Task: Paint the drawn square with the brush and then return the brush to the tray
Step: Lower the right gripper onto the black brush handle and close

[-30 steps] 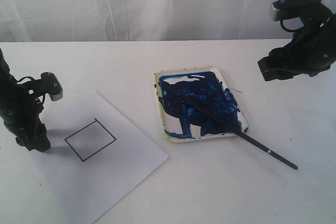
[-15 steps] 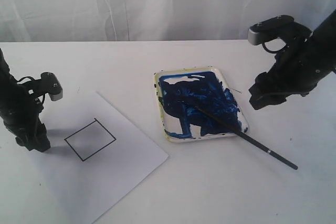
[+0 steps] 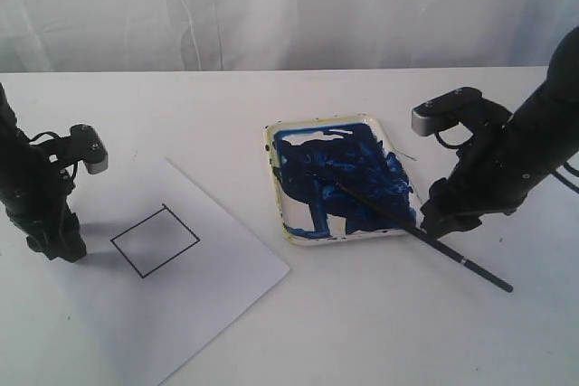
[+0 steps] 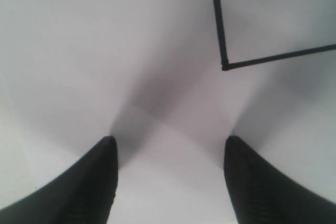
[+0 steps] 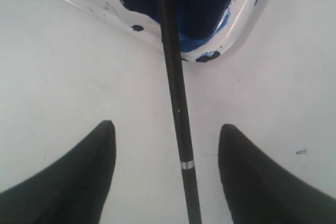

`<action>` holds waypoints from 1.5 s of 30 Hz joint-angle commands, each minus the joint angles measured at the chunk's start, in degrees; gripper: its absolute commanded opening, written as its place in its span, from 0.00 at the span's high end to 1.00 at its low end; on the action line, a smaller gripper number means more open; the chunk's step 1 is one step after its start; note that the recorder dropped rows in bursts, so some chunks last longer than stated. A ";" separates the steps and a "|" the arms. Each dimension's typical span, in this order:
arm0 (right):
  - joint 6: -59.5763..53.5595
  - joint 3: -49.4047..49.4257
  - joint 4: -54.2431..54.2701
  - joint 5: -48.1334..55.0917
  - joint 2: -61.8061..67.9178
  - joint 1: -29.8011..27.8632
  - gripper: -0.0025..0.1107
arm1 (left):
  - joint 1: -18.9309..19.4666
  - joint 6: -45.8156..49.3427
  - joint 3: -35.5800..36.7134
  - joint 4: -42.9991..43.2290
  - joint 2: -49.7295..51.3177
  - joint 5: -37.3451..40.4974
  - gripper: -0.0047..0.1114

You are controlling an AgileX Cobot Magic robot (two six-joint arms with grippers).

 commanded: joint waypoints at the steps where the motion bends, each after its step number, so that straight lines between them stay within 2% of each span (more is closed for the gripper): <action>1: -0.75 1.25 0.28 -4.24 1.30 0.14 0.50 | 0.12 -0.31 0.90 2.09 1.82 0.99 0.41; 19: -5.62 1.60 4.25 -8.06 10.64 0.24 0.50 | 0.12 -0.31 0.90 2.09 1.82 0.88 0.41; 27: -5.62 1.60 4.14 -8.22 10.64 0.24 0.64 | 0.12 -0.31 0.90 2.09 1.82 0.88 0.41; 35: -5.85 1.60 4.14 -8.79 10.64 0.24 0.67 | 0.12 -0.31 0.90 2.09 1.82 0.88 0.41; 45: -7.31 1.60 3.79 -9.15 10.64 0.24 0.77 | 0.12 -0.31 0.90 2.09 1.82 0.88 0.41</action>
